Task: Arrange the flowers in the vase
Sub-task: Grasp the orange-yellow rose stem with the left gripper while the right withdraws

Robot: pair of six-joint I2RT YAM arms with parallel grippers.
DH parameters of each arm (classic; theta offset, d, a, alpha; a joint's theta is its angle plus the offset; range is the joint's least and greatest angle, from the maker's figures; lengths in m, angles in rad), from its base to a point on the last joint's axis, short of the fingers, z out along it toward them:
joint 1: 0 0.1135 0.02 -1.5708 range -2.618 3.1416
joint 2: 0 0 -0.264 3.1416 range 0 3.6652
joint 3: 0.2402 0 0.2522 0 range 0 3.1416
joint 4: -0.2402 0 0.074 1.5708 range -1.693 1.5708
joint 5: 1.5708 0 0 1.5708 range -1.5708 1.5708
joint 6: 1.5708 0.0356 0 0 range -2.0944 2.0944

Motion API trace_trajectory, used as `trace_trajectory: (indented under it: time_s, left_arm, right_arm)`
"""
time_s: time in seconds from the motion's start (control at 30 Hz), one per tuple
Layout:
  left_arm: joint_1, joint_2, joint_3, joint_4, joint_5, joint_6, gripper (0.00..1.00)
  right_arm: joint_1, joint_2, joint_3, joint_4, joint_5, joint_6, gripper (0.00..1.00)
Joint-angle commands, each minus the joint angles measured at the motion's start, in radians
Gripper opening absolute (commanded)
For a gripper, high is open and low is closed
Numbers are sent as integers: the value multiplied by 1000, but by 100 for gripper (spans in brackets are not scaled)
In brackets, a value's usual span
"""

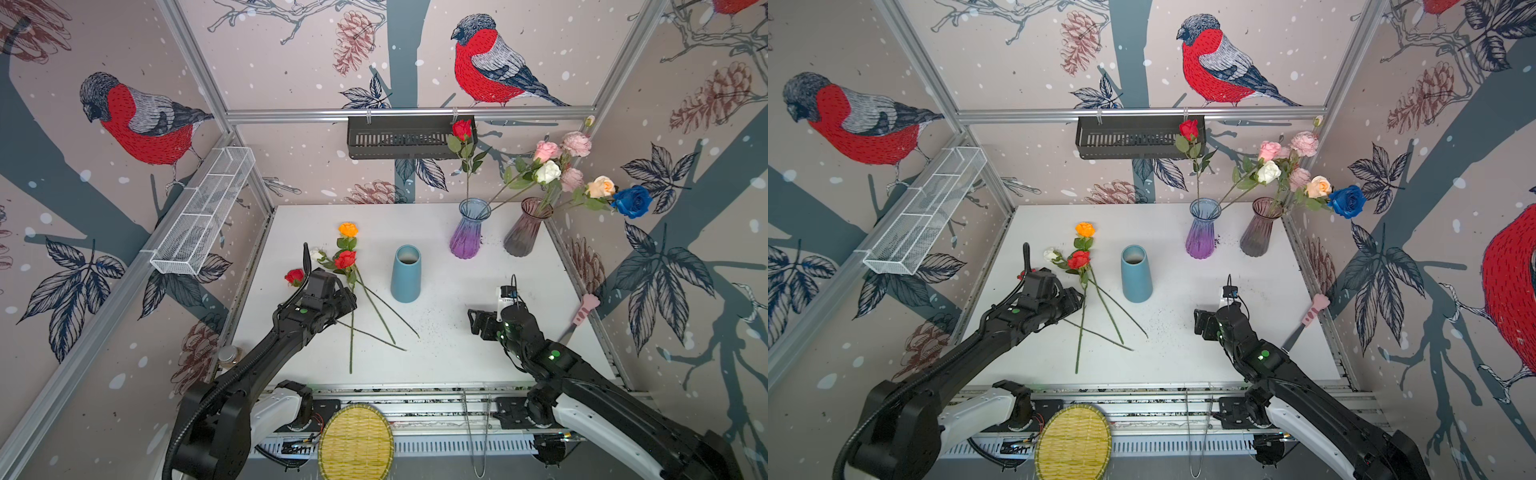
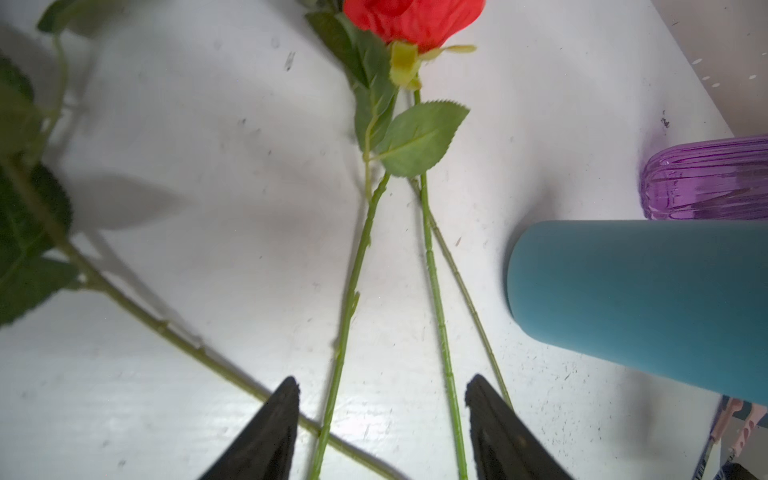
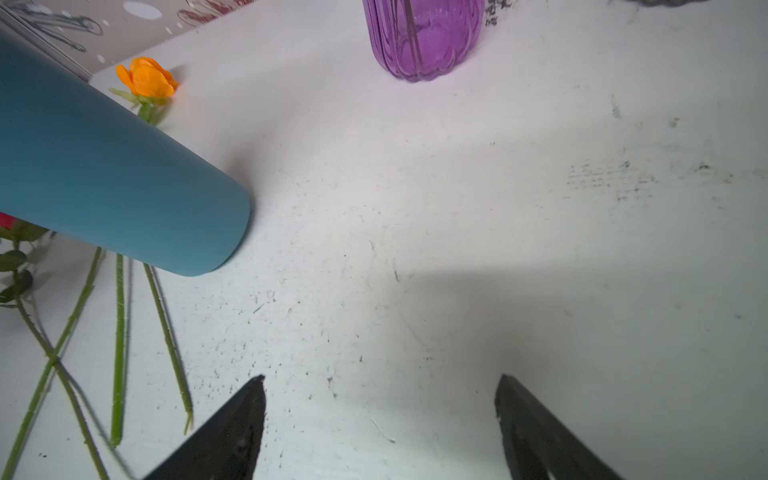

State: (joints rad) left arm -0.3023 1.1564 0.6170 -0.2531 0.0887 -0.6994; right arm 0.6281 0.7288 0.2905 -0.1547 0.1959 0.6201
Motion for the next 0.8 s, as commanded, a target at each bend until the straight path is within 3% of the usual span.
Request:
trace_trajectory:
  time_s: [0.0,0.2,0.33,0.57,0.77]
  left_arm:
    - [5,92,67,9,-24,97,58]
    - [4,345,248,-30,141,158,48]
    - [3,467,307,-21,164,132,44]
    - [4,553,317,37,177,87,42]
    - [3,592,311,89,211,53,34]
  right_arm:
    - [5,52,2,35,9,-32,90]
    - [21,34,-46,86,15,-38,92]
    - [25,-24,-76,112,19,-42,93]
    - [24,-54,-99,137,14,-51,93]
    - [25,-43,-96,138,10,-54,93]
